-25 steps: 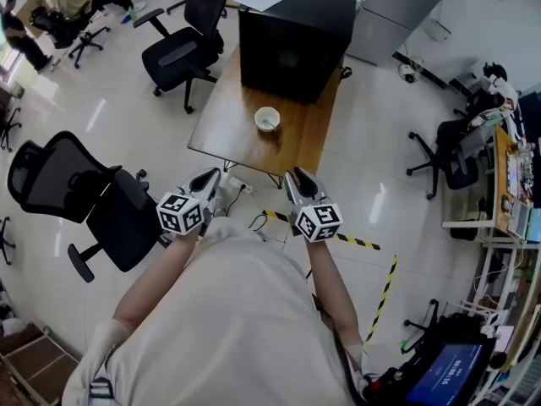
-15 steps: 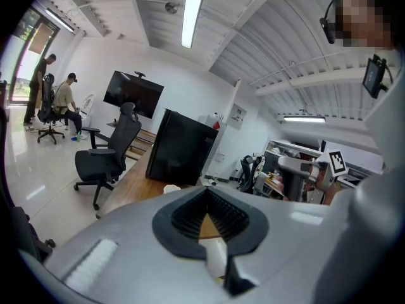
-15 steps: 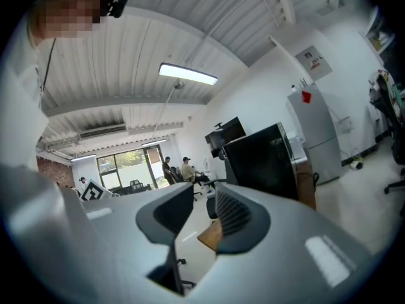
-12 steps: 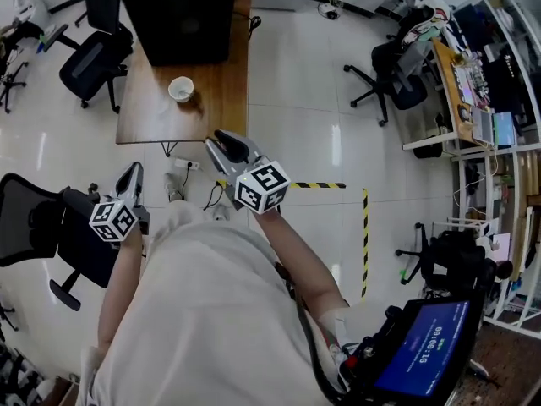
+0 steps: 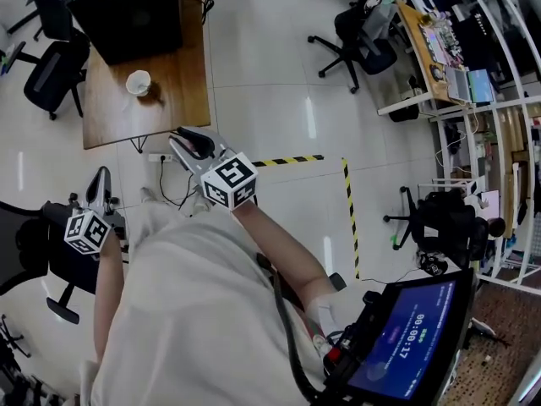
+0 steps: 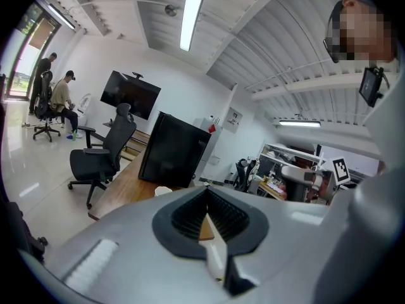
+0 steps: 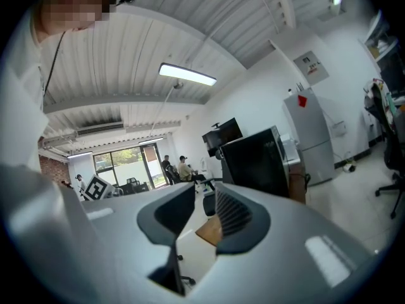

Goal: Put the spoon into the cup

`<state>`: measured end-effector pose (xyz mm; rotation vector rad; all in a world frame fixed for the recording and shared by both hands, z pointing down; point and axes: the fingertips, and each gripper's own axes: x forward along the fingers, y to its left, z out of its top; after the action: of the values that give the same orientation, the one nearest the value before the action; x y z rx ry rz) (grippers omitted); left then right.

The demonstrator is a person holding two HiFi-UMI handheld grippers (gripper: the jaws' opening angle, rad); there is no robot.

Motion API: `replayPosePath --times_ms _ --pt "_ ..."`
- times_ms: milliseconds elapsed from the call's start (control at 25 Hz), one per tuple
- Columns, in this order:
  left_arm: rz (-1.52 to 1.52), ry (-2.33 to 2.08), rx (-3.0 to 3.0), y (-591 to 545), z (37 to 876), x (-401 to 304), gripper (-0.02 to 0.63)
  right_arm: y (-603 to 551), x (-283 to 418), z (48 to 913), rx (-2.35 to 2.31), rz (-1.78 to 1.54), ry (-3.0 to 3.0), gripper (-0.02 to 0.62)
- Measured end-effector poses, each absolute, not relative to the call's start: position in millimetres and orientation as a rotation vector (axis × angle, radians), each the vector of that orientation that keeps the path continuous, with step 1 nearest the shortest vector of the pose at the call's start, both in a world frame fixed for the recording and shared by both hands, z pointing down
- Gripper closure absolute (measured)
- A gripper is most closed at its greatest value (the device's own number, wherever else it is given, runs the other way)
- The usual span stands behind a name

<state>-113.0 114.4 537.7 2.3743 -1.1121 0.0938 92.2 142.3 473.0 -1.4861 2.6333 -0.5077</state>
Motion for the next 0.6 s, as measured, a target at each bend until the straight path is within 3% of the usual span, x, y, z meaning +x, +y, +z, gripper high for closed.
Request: replayPosePath --times_ms 600 --pt "0.107 -1.028 2.372 97 556 -129 0.606 134 107 497 -1.659 -0.577 2.563 0.502"
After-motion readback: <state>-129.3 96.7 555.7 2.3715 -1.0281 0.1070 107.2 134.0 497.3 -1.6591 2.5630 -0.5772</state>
